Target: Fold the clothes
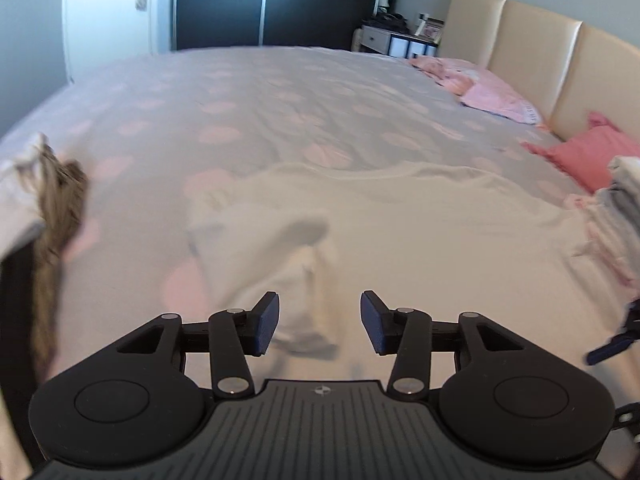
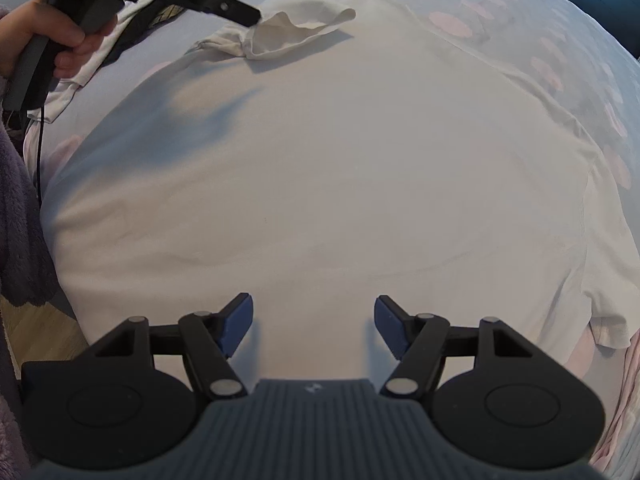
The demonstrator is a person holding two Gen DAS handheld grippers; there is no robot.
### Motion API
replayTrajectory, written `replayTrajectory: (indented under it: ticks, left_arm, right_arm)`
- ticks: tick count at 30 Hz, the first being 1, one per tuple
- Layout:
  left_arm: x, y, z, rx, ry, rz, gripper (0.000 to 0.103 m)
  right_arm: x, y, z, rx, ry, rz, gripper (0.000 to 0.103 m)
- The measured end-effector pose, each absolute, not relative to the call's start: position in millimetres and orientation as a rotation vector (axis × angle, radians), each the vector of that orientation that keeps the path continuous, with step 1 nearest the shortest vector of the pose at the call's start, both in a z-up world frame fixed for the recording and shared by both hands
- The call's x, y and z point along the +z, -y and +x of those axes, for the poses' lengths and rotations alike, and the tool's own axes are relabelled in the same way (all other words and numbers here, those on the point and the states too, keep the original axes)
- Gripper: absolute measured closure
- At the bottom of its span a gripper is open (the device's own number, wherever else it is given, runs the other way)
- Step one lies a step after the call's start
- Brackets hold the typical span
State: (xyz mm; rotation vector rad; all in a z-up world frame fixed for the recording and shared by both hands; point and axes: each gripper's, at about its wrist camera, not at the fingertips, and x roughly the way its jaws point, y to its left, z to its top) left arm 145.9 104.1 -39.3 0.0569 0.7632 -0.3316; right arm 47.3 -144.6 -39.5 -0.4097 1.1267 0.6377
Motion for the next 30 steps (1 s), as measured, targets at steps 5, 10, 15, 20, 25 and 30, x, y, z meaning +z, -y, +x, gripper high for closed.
replayTrajectory:
  ticks: [5,10,15,20,25,30]
  left_arm:
    - [-56.3,-95.7,154.2,-0.37,-0.759,0.124,0.06]
    - [-80.8,-91.0,160.6,-0.406,-0.878,0.136,0.06]
    - [-66.8,-101.0,145.7,-0.399,-0.866,0.104,0.06]
    - [-47.7,-121.5,112.1,-0.342,-0.892,0.079,0.055]
    - [-45.5,-155.5,66.1,-0.302,-0.965,0.061,0.055]
    - [-53.6,-193.0,11.8,-0.235,-1.043,-0.061,0.055]
  right_arm:
    - [-42.5,139.2,49.8,0.646,-1.132,-0.423,0.033]
    - [-40.8,135.2,50.2,0.651,-1.124,-0.433,0.033]
    - [-40.3,132.2,53.0,0.644,-1.12,-0.441,0.033]
    - [-34.7,125.8,57.5,0.648,-1.084,-0.413,0.033]
    - [-26.7,120.9,80.9,0.625,-1.08,-0.281,0.033]
    - [-19.8,101.2,96.1,0.635,-1.06,-0.227,0.033]
